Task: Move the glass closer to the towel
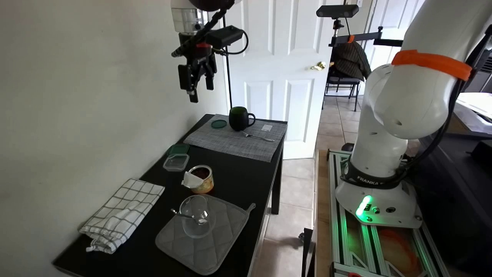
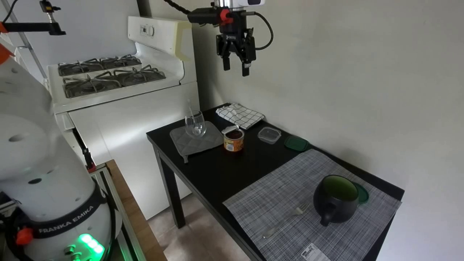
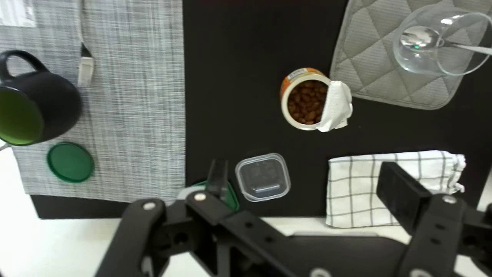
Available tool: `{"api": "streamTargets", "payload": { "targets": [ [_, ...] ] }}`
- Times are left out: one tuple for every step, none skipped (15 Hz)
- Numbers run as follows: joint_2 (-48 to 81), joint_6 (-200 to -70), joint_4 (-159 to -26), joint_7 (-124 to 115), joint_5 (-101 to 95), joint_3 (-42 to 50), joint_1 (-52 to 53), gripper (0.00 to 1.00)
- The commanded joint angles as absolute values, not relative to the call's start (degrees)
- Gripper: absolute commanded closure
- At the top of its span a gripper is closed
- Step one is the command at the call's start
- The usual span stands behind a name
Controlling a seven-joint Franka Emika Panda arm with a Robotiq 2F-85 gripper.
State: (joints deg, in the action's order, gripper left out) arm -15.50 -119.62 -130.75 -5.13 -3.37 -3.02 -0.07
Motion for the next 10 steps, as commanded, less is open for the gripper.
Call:
{"api": "streamTargets", "payload": {
  "targets": [
    [-8.0, -123.6, -128.5, 3.0, 4.2, -2.7, 3.9, 0.0],
    [-6.1, -123.4, -127.9, 5.4, 6.5, -2.9, 4.8, 0.0],
    [-4.4, -122.7, -127.8, 7.8, 9.1, -2.9, 5.3, 0.0],
    [-3.3, -121.8, -128.4, 9.8, 11.9, -2.8, 5.6, 0.0],
    [-2.4, -120.9, -128.6, 12.0, 14.3, -3.0, 5.9, 0.0],
    [-2.1, -119.9, -128.8, 14.9, 16.4, -3.2, 6.1, 0.0],
    [-2.3, -117.2, -128.2, 18.1, 17.2, -3.2, 5.8, 0.0],
    [-2.5, -121.0, -129.3, 13.1, 14.1, -3.6, 5.5, 0.0],
    [-2.0, -119.8, -129.1, 15.2, 15.1, -3.7, 5.5, 0.0],
    [-1.9, -119.1, -128.9, 16.1, 15.5, -3.6, 5.5, 0.0]
  ]
}}
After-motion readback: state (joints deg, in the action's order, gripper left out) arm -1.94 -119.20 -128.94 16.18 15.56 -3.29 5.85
